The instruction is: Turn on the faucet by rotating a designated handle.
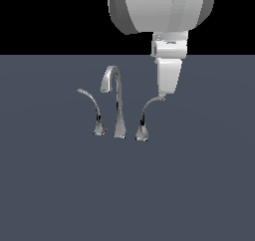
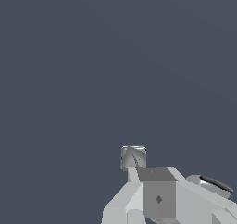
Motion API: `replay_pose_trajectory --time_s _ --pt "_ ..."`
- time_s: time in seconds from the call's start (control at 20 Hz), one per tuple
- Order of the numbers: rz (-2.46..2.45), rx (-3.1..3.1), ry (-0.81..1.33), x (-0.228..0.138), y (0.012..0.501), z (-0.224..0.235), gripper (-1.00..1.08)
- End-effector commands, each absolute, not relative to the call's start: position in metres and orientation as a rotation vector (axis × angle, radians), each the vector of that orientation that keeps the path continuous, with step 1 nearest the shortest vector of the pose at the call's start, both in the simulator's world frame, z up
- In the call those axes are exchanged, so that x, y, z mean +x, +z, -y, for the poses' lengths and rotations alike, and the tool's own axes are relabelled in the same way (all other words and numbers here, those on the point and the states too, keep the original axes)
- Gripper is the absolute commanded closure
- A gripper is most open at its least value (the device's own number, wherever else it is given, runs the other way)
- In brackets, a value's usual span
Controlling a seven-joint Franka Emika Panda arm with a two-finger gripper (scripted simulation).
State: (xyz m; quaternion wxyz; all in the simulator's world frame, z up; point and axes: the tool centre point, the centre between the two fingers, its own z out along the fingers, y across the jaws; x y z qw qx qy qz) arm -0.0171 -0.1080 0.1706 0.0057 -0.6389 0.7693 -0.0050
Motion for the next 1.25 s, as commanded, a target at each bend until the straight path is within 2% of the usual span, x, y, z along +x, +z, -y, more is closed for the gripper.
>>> replay_pose_trajectory --time_s 0.0,0.55,0.65,1.2 --pt "-2.411 -2.004 -0.007 -0.027 0.171 0.104 1.08" --pt "-2.423 -2.0 0.0 -0.063 0.171 0.089 1.08" --pt "-2.434 -1.981 -0.007 -0.059 0.17 0.098 1.08" --pt "-2.424 -1.999 0.0 -0.074 0.171 0.042 1.08"
